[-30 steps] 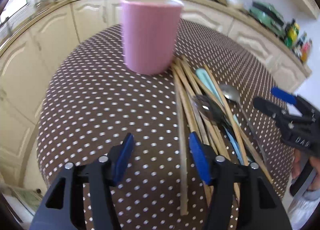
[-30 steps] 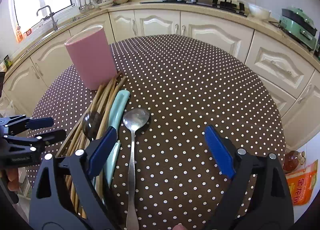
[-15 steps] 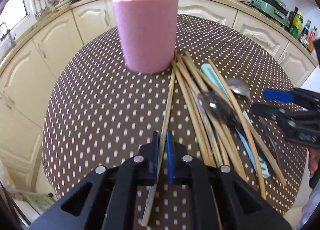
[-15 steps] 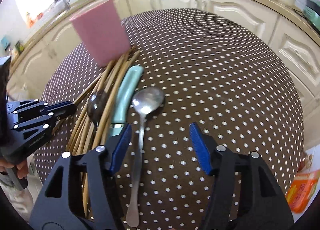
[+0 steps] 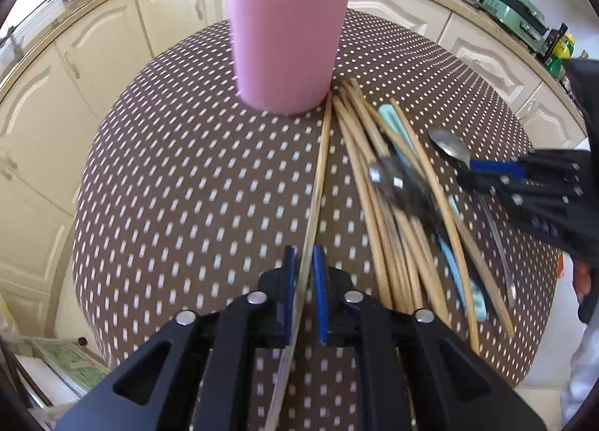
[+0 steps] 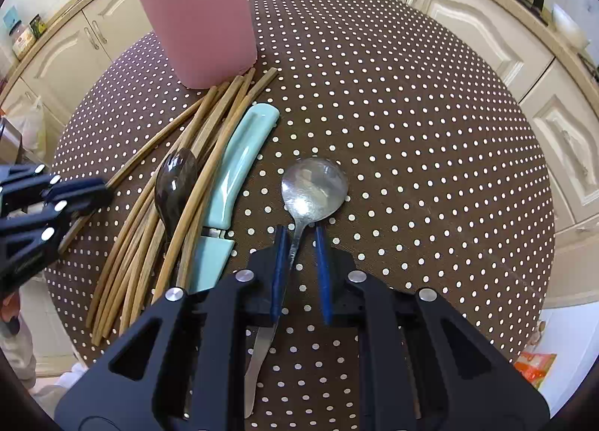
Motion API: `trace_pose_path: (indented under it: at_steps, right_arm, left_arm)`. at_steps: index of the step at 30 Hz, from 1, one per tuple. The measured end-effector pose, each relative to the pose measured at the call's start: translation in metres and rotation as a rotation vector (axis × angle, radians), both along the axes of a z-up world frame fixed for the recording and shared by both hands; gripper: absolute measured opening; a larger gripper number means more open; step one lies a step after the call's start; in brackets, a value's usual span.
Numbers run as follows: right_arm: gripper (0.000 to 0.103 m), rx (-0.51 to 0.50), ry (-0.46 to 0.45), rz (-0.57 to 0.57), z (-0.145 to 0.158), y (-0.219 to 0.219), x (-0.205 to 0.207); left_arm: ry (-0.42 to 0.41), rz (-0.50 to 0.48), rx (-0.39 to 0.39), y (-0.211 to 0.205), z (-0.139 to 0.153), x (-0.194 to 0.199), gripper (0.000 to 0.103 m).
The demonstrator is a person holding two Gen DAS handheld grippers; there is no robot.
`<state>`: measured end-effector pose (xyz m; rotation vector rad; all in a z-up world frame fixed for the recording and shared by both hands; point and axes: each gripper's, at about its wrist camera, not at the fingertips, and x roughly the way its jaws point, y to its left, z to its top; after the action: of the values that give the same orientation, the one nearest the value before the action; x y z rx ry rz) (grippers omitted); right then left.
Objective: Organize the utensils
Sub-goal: 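Grasp the silver spoon with the right tool while the left tool lifts its chopstick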
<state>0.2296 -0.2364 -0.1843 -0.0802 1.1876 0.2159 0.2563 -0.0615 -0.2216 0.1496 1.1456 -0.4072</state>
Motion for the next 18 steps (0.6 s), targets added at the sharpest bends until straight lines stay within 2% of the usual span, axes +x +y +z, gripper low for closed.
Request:
trace_pose_path:
  at_steps: [2,4,6,7,8,12,18]
  right_arm:
    - [0.011,0.009,0.013,-0.004,-0.001,-0.005,0.007]
    - [0.01,0.022,0.02,-0.009,-0.001,-0.01,0.01]
    - [0.007,0.034,0.019,-0.017,-0.001,-0.013,0.012]
    - [0.006,0.046,0.014,-0.026,-0.001,-0.017,0.011]
    - [0.005,0.059,0.01,-0.03,0.0,-0.02,0.01]
    - [0.004,0.094,-0.024,-0.043,0.004,-0.027,-0.002]
    - [0.004,0.16,-0.109,-0.067,0.024,-0.036,-0.017]
  left_arm:
    - [0.009,0.0,0.027,-0.008,0.003,0.01,0.02]
    - [-0.006,-0.027,0.056,-0.018,0.002,0.021,0.02]
    - [-0.005,-0.016,0.053,-0.02,0.004,0.026,0.015]
    - [-0.011,-0.022,0.058,-0.024,0.004,0.027,0.008]
    - [-0.018,-0.026,0.051,-0.025,0.005,0.027,0.008]
    - [-0.03,-0.007,-0.041,-0.01,0.007,0.016,0.007]
    - [-0.123,0.018,-0.138,0.023,0.027,-0.02,0.005]
